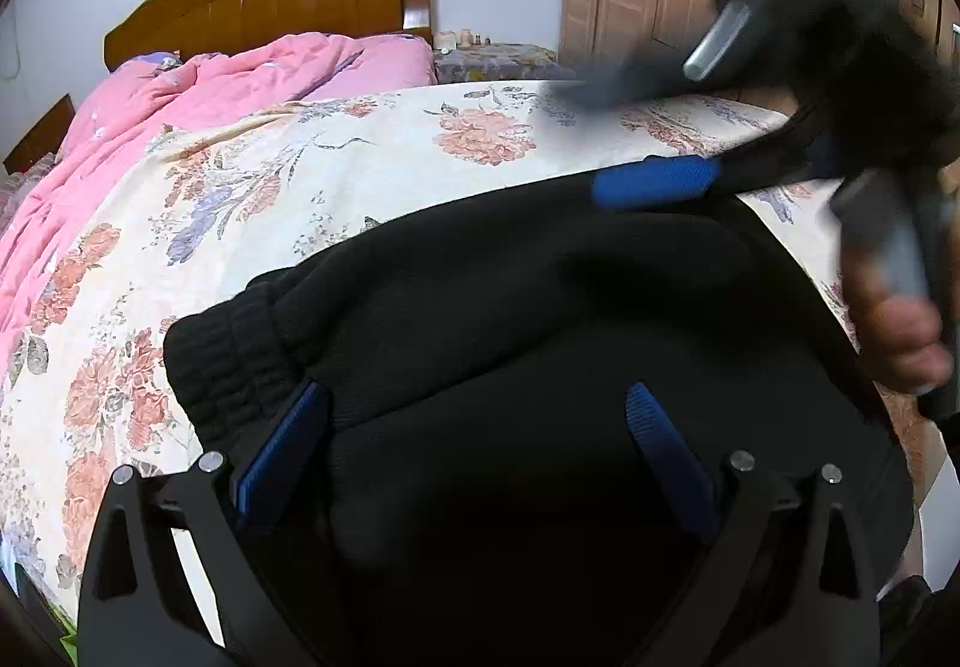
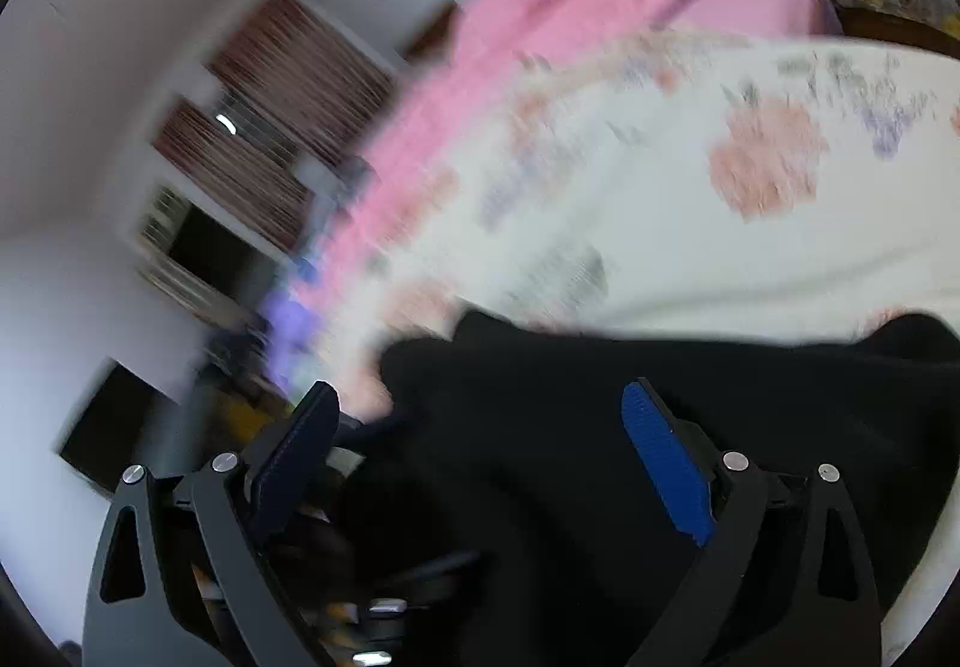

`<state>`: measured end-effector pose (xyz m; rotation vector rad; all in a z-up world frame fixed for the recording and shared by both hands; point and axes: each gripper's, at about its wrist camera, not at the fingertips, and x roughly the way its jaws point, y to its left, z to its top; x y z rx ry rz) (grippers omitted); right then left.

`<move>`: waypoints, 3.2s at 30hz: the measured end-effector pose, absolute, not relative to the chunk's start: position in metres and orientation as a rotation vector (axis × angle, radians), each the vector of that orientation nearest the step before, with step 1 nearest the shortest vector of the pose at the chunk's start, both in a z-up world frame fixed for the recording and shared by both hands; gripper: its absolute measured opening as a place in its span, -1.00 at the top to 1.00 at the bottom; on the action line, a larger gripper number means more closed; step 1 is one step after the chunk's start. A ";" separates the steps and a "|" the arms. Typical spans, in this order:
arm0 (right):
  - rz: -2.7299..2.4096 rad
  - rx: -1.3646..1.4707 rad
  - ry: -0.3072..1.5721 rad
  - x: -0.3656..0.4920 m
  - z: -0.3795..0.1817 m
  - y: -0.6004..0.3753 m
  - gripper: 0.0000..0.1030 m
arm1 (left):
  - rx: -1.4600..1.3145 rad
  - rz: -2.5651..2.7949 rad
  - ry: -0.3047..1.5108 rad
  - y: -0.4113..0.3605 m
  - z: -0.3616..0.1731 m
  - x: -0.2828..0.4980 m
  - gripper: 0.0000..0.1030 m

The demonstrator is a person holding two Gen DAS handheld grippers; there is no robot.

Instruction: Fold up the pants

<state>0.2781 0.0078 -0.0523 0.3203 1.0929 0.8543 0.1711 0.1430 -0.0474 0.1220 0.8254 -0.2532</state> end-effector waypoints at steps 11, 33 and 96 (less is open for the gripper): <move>0.837 0.392 0.937 0.254 -0.020 -0.027 -0.74 | 0.130 -0.245 0.829 0.143 -0.048 0.176 -0.94; 0.589 -0.212 0.826 0.122 -0.043 -0.026 -0.73 | 0.226 -0.103 0.960 0.136 -0.036 0.261 -0.97; 0.627 0.356 0.789 0.217 -0.003 -0.098 -0.91 | 0.117 -0.150 0.709 0.124 -0.049 0.088 -0.97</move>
